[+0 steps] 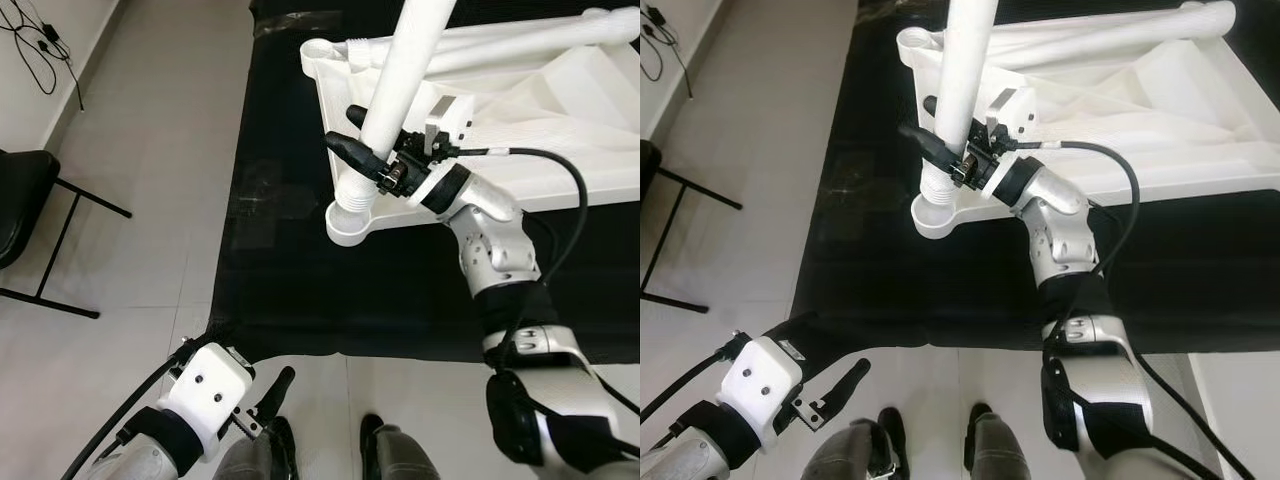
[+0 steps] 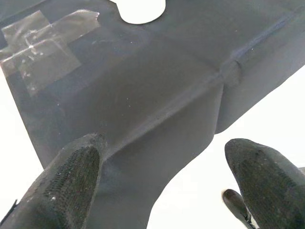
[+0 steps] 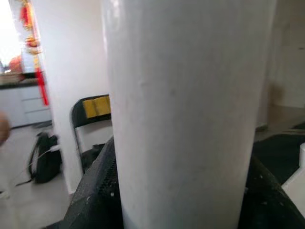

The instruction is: Building children table

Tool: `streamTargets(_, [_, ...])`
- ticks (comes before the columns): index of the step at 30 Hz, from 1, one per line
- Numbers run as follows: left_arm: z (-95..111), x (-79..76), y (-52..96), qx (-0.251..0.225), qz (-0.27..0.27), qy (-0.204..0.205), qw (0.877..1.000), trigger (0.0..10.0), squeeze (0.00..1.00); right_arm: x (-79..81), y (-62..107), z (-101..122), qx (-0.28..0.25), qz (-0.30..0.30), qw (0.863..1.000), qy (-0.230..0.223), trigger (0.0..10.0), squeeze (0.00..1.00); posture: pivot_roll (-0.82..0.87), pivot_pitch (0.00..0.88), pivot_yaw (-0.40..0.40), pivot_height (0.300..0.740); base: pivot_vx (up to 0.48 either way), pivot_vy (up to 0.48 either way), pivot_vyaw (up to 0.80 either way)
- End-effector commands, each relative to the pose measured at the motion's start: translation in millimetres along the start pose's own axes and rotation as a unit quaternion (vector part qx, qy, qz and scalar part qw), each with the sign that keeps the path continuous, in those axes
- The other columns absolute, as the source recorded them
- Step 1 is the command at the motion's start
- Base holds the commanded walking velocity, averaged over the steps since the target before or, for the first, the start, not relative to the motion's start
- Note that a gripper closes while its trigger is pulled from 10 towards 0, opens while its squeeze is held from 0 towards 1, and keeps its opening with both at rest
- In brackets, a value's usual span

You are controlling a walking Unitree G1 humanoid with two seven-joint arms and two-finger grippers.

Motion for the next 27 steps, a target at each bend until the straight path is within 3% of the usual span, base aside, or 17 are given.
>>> streamTargets(1, [0.8,-6.2,4.7,0.005,-0.013,0.010,1.000,10.0,0.00,6.2,1.2,-2.9,0.021,0.050,0.999,-0.008,10.0,0.00,-0.03,0.396,0.021,0.740,0.000,0.000,0.00])
streamTargets(5, [1.8,-7.2,6.3,0.005,-0.013,0.012,1.000,10.0,0.00,15.4,2.1,-5.7,0.038,0.096,0.995,-0.008,10.0,0.00,-0.03,0.395,0.018,0.740,0.000,0.000,0.00])
streamTargets(6, [2.1,-7.4,6.1,0.004,-0.014,0.014,1.000,10.0,0.00,26.5,-2.4,-9.9,0.043,0.124,0.991,-0.006,10.0,0.00,-0.03,0.392,0.013,0.740,0.000,0.000,0.00])
streamTargets(10, [2.7,-7.9,5.6,0.003,-0.015,0.016,1.000,10.0,0.00,45.5,-10.7,-16.5,0.049,0.174,0.984,-0.001,10.0,0.00,-0.04,0.386,0.009,0.740,0.000,0.000,0.00])
streamTargets(18, [3.4,-8.5,2.7,-0.001,-0.014,0.018,1.000,10.0,0.00,57.1,-18.9,-22.2,0.064,0.216,0.974,0.012,10.0,0.00,-0.04,0.378,-0.008,0.740,0.000,0.000,0.00])
streamTargets(24, [4.2,-8.4,0.2,-0.005,-0.013,0.018,1.000,10.0,0.00,57.0,-23.8,-24.8,0.071,0.222,0.972,0.011,10.0,0.00,-0.05,0.379,-0.014,0.740,0.000,0.000,0.00])
streamTargets(27, [4.6,-8.3,-1.1,-0.007,-0.011,0.017,1.000,10.0,0.00,34.9,-27.6,-14.9,0.058,0.182,0.982,-0.008,10.0,0.00,-0.05,0.380,-0.023,0.740,0.000,0.000,0.00])
Point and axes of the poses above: a point about 5 cm out from each wrist's last joint towards the gripper, its own y axis pointing back from the gripper into the wrist, its own z axis along the axis of the wrist's last joint, x = y × z, the point moved 1 cm from there along -y, pointing out of the wrist towards the gripper, and after that the axes turned 8 degrees about -y, right-handed, at the moved point
